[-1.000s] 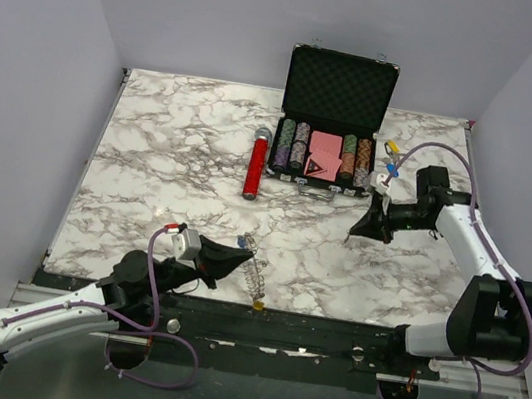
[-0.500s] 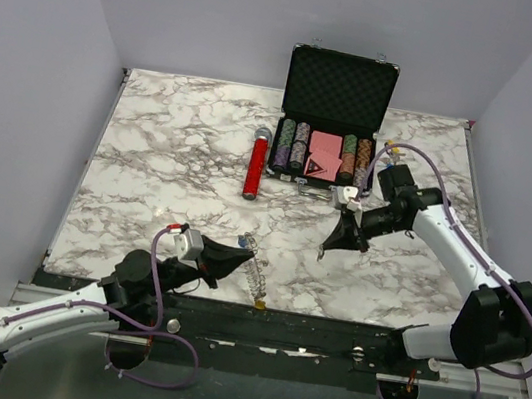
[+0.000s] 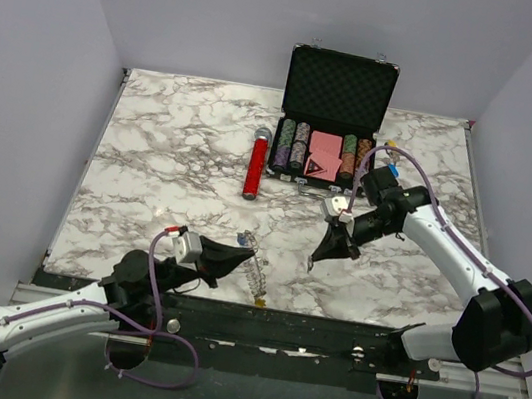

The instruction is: Put the keys on the keyring

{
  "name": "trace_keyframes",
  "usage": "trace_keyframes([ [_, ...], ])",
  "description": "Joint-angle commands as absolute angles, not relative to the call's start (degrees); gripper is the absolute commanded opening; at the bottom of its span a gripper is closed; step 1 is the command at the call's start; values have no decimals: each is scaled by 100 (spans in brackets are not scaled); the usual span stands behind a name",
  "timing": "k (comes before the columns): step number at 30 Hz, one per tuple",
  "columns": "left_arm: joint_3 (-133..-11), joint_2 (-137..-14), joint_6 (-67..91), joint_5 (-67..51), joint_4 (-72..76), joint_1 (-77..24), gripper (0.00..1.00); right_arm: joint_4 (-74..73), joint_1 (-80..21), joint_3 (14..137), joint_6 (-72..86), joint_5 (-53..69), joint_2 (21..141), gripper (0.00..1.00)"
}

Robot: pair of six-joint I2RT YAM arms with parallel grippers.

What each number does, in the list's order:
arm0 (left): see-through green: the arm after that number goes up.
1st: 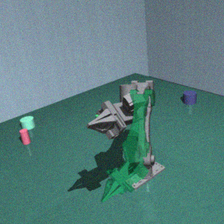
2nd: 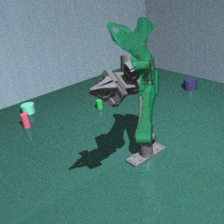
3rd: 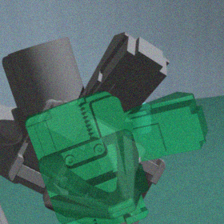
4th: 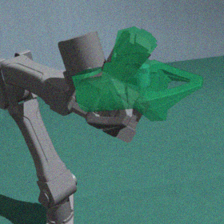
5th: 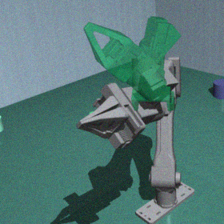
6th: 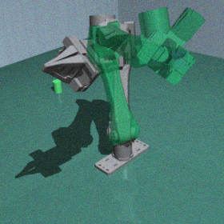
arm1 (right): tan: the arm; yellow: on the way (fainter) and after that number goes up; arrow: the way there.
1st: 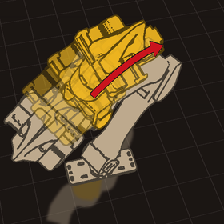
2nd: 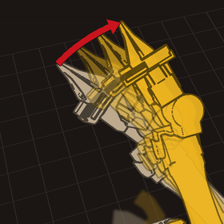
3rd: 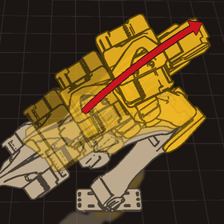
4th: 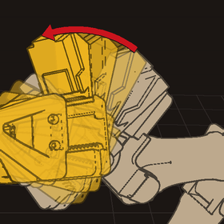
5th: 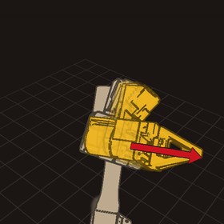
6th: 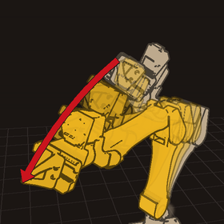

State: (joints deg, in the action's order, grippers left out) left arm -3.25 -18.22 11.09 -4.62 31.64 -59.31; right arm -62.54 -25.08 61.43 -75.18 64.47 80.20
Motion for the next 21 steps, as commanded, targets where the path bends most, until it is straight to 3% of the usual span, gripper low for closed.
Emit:
trace_keyframes([
  [1,-334,-2082,914,-747,3665,-5906,0,-6732,-2610,6337,-8085,7039,8077,1],
  [14,-676,-3418,624,-1160,4622,-5906,0,-7128,-2830,6574,-8376,7365,8077,1],
  [21,-791,-4007,571,-1143,5115,-5906,0,-6364,-2865,6811,-6796,7120,8033,1],
])
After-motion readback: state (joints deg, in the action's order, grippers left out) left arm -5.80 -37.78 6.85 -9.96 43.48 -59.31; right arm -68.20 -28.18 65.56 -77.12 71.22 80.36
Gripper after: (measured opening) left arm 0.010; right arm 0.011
